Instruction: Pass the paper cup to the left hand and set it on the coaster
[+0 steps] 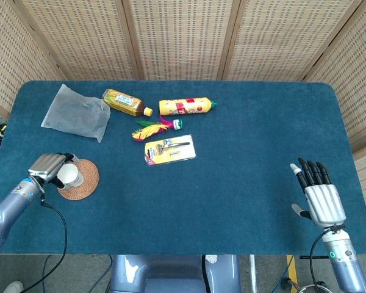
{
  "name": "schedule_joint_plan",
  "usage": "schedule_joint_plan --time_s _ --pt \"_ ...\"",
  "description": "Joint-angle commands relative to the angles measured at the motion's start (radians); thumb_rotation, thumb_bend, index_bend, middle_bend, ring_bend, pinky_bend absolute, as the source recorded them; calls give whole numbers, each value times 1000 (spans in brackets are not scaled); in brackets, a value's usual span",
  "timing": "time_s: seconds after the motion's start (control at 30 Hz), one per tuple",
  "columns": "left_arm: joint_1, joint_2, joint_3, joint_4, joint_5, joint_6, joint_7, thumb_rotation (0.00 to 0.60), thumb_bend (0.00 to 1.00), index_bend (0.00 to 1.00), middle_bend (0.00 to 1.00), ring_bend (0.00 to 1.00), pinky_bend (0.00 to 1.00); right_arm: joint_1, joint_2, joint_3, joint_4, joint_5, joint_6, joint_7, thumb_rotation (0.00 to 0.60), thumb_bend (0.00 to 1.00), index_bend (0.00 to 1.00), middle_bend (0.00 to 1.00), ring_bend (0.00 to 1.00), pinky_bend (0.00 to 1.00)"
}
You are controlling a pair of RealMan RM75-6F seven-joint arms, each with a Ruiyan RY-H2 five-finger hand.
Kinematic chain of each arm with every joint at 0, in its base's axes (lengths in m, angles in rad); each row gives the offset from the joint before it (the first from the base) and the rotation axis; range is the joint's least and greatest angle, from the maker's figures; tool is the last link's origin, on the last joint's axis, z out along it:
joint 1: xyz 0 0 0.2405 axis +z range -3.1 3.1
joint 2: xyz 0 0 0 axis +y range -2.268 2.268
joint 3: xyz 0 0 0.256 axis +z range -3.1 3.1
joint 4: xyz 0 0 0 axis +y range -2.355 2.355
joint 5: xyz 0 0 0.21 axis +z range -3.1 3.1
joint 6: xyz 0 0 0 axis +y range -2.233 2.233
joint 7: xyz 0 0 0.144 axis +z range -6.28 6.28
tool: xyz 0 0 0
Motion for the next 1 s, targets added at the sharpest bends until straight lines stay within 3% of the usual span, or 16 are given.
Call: schedule_joint_plan --time_s 0.03,0.2,0.33,0.47,0.6,0.77,1.0 --pt "7 39 9 -32 34 3 -31 600 0 0 0 0 33 -1 0 2 0 -1 -1 -1 600 0 85 0 0 0" --pt "51 112 18 -84 103 92 -89 600 0 0 0 0 0 -4 0 5 -1 -4 -5 -2 600 0 85 0 0 0" --pt "118 194 14 -135 140 229 -135 600 0 0 0 0 0 -8 1 6 -8 -13 -3 -4 600 0 85 0 0 0" --pt "296 239 -14 -267 74 549 -79 600 0 0 0 0 0 -15 4 8 -13 -23 7 -12 600 0 86 0 0 0" --pt "399 199 -11 -359 50 727 35 600 0 0 0 0 0 -21 3 11 -6 -19 8 -20 600 0 85 0 0 0" --pt "461 180 9 -428 63 807 109 600 0 0 0 0 0 -31 0 17 3 -21 20 -13 600 0 74 0 0 0" --pt "478 171 17 -442 98 810 131 600 0 0 0 0 0 -38 7 25 4 -29 33 2 600 0 72 0 0 0"
